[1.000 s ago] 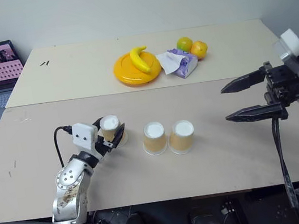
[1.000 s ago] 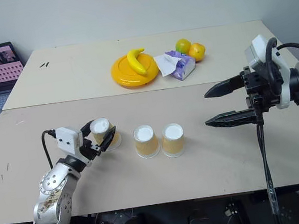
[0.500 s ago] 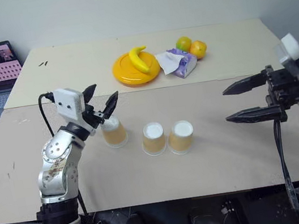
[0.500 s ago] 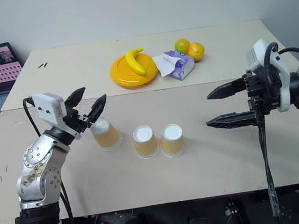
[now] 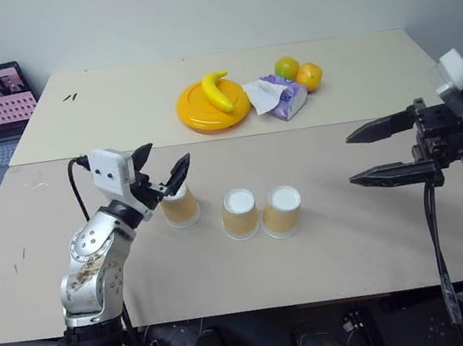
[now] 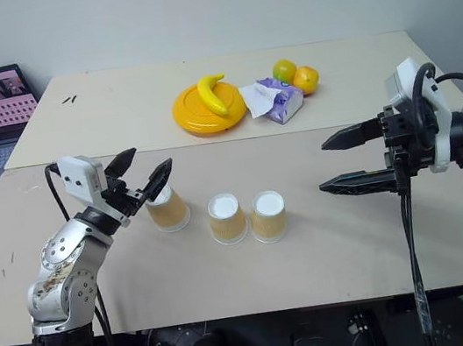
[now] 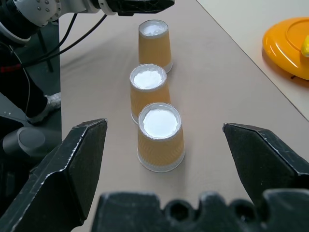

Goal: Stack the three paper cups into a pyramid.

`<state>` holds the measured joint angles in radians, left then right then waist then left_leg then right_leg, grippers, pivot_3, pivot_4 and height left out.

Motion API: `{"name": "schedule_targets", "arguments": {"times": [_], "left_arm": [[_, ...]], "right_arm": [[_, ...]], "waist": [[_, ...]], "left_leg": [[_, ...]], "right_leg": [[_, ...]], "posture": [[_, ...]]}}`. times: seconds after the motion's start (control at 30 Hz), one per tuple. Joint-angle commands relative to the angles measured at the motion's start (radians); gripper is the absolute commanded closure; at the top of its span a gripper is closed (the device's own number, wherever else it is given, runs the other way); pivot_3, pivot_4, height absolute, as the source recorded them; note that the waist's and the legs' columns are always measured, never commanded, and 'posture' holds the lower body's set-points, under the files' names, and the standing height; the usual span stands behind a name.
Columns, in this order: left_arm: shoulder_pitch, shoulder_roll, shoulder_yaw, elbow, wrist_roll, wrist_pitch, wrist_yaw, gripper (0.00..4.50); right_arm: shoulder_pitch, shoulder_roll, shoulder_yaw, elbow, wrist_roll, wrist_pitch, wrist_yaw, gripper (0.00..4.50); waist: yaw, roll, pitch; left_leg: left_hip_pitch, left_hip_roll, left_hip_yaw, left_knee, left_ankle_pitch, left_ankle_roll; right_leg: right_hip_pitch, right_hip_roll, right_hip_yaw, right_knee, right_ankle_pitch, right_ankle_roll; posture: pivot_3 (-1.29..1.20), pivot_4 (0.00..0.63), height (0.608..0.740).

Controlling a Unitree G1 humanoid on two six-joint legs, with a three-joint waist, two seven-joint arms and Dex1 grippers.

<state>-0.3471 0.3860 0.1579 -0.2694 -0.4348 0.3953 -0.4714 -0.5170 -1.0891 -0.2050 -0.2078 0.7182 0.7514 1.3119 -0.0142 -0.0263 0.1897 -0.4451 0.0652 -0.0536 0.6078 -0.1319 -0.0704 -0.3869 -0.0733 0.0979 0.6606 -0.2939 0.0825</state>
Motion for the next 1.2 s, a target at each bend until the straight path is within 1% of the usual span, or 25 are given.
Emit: {"name": "schedule_targets", "arguments": {"times": [0.03,0.13,0.23,0.47,0.63,0.93,0.97,1.0,1.03,1.07,1.2], "left_arm": [[0.032,0.015,-0.011,-0.057,0.008,-0.005,-0.004,0.03],[0.061,0.011,-0.013,-0.054,0.011,-0.004,-0.001,0.03],[0.056,0.005,-0.006,-0.046,-0.005,0.002,0.005,0.03],[0.066,0.008,-0.018,0.014,0.022,-0.020,-0.003,0.03],[0.087,0.023,-0.036,0.053,0.050,-0.054,-0.042,0.03],[0.103,0.010,-0.041,0.080,0.071,-0.085,-0.056,0.03],[0.108,0.009,-0.044,0.085,0.075,-0.092,-0.058,0.56],[0.112,0.010,-0.047,0.089,0.082,-0.097,-0.058,0.75],[0.116,0.010,-0.050,0.091,0.084,-0.098,-0.060,1.04],[0.117,0.010,-0.051,0.092,0.088,-0.099,-0.060,1.49],[0.115,0.008,-0.049,0.094,0.083,-0.104,-0.060,1.49]], "right_arm": [[-0.021,-0.002,-0.011,-0.014,0.006,-0.024,0.001,0.00],[-0.021,-0.002,-0.010,-0.010,0.005,-0.028,0.001,0.00],[-0.023,-0.001,-0.007,-0.007,0.003,-0.029,0.001,0.00],[-0.043,0.006,0.010,-0.004,-0.003,-0.027,-0.014,0.00],[-0.048,0.007,0.012,-0.006,-0.002,-0.022,-0.017,0.00],[-0.042,0.004,0.005,-0.014,0.000,-0.020,-0.027,0.00],[-0.040,0.004,0.004,-0.014,0.000,-0.021,-0.028,0.00],[-0.039,0.003,0.004,-0.013,-0.001,-0.022,-0.028,0.00],[-0.038,0.003,0.003,-0.012,-0.001,-0.024,-0.029,0.00],[-0.039,0.003,0.004,-0.010,-0.003,-0.026,-0.030,0.00],[-0.040,0.003,0.004,-0.009,-0.006,-0.029,-0.033,0.00]], "waist": [[-0.001,0.000,0.000],[-0.003,0.000,0.000],[-0.002,0.000,0.000],[0.000,0.000,0.000],[0.000,0.000,0.000],[0.000,0.000,0.000],[0.000,0.000,0.000],[0.000,0.000,0.000],[0.000,0.000,0.000],[-0.001,0.000,0.000],[0.000,0.000,0.000]], "left_leg": [[0.000,0.000,0.000,0.000,0.000,0.000],[0.000,0.000,0.000,0.000,0.000,0.000],[0.000,0.000,0.000,0.000,0.000,0.000],[0.000,0.000,0.000,0.000,0.000,0.000],[0.000,0.000,0.000,0.000,0.000,0.000],[0.000,0.000,0.000,0.000,0.000,0.000],[0.000,0.000,0.000,0.000,0.000,0.000],[0.000,0.000,0.000,0.000,0.000,0.000],[0.000,0.000,0.000,0.000,0.000,0.000],[0.000,0.000,0.000,0.000,0.000,0.000],[0.000,0.000,0.000,0.000,0.000,0.000]], "right_leg": [[0.000,0.000,0.000,0.000,0.000,0.000],[0.000,0.000,0.000,0.000,0.000,0.000],[0.000,0.000,0.000,0.000,0.000,0.000],[0.000,0.000,0.000,0.000,0.000,0.000],[0.000,0.000,0.000,0.000,0.000,0.000],[0.000,0.000,0.000,0.000,0.000,0.000],[0.000,0.000,0.000,0.000,0.000,0.000],[0.000,0.000,0.000,0.000,0.000,0.000],[0.000,0.000,0.000,0.000,0.000,0.000],[0.000,0.000,0.000,0.000,0.000,0.000],[0.000,0.000,0.000,0.000,0.000,0.000]], "posture": [[0.00,0.150,0.732],[0.00,0.150,0.732],[0.00,0.150,0.732],[0.00,0.150,0.732],[0.00,0.150,0.732],[0.00,0.150,0.732],[0.00,0.150,0.732],[0.00,0.150,0.732],[0.00,0.150,0.732],[0.00,0.150,0.732],[0.00,0.150,0.732]]}}
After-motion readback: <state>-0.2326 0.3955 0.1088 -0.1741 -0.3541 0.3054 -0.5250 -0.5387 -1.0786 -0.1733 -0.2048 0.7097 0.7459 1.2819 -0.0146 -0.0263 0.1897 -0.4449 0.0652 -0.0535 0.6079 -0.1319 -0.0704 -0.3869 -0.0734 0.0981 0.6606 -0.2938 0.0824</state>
